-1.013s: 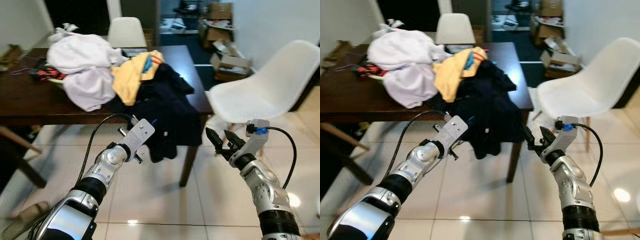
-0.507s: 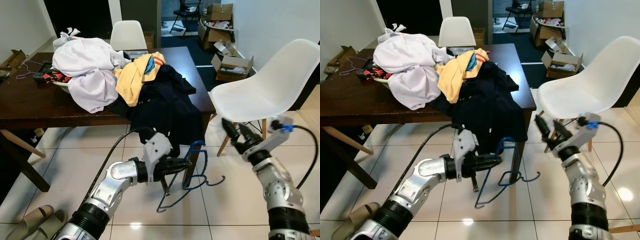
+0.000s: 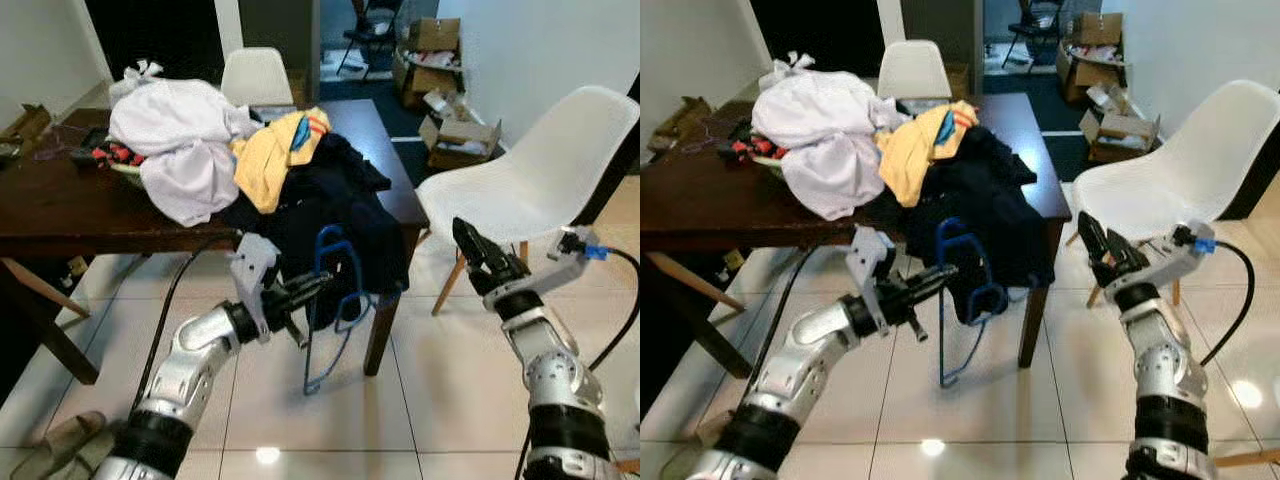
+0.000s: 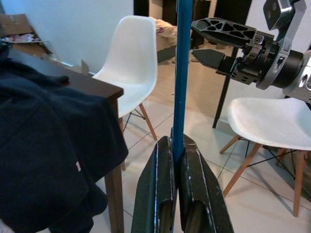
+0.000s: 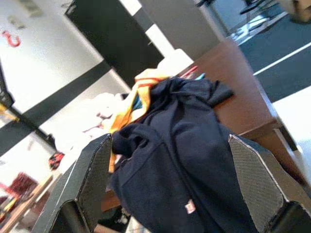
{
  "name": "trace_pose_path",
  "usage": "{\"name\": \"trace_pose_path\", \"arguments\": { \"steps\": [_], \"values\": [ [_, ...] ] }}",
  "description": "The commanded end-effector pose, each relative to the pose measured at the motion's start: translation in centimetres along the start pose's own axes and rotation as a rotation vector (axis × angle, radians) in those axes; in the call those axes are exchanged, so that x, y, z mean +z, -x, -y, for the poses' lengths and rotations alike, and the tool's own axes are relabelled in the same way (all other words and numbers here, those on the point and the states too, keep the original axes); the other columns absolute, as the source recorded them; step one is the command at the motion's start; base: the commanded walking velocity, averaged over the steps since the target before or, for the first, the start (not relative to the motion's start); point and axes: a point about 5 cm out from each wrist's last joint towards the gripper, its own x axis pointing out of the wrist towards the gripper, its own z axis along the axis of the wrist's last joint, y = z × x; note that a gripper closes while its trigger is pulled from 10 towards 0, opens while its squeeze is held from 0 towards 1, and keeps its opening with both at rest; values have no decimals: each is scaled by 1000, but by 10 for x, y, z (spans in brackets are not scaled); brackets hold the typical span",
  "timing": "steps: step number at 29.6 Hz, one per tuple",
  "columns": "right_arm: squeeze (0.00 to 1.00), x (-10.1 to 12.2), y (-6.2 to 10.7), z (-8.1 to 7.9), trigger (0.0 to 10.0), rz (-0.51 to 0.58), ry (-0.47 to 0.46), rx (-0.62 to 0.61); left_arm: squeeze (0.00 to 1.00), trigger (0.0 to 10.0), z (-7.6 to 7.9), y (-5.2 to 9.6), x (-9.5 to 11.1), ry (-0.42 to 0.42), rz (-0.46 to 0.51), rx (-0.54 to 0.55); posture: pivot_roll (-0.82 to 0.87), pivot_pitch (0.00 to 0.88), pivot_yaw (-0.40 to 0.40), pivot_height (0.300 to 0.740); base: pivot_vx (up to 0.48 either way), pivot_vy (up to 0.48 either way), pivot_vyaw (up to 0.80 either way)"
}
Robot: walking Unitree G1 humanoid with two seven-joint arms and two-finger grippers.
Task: Hang hanger
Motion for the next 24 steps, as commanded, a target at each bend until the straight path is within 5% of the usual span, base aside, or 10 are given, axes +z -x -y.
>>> {"name": "trace_pose_path", "arguments": {
  "steps": [1,8,9,12,15,18,20,24],
  "values": [
    [0,0,3,-2,10000,-3,4,23,0,10000,-1,4,4,12,22,-3,2,80,7,740,0,0,800],
    [0,16,16,-2,10000,92,-98,64,0,10000,6,9,71,94,311,-157,-4,92,8,740,0,0,691],
    [0,19,18,-6,10000,99,-88,102,0,10000,7,17,110,110,456,-239,-4,91,10,740,0,0,775],
    [0,21,19,-7,10000,105,-88,116,0,10000,8,22,124,113,503,-277,-3,91,11,740,0,0,779],
    [0,30,20,-5,10000,184,-175,131,0,10000,2,48,169,69,654,-377,-5,92,13,740,0,0,260],
    [0,32,21,-4,10000,199,-195,130,0,10000,2,54,176,60,678,-395,-5,92,13,740,0,0,0],
    [0,46,32,-3,10000,281,-226,205,0,10000,-12,84,203,71,835,-365,-3,104,14,740,0,0,0],
    [0,62,45,-7,10000,358,-215,322,0,10000,-22,109,217,94,947,-336,-1,109,16,740,0,0,0]
  ]
}}
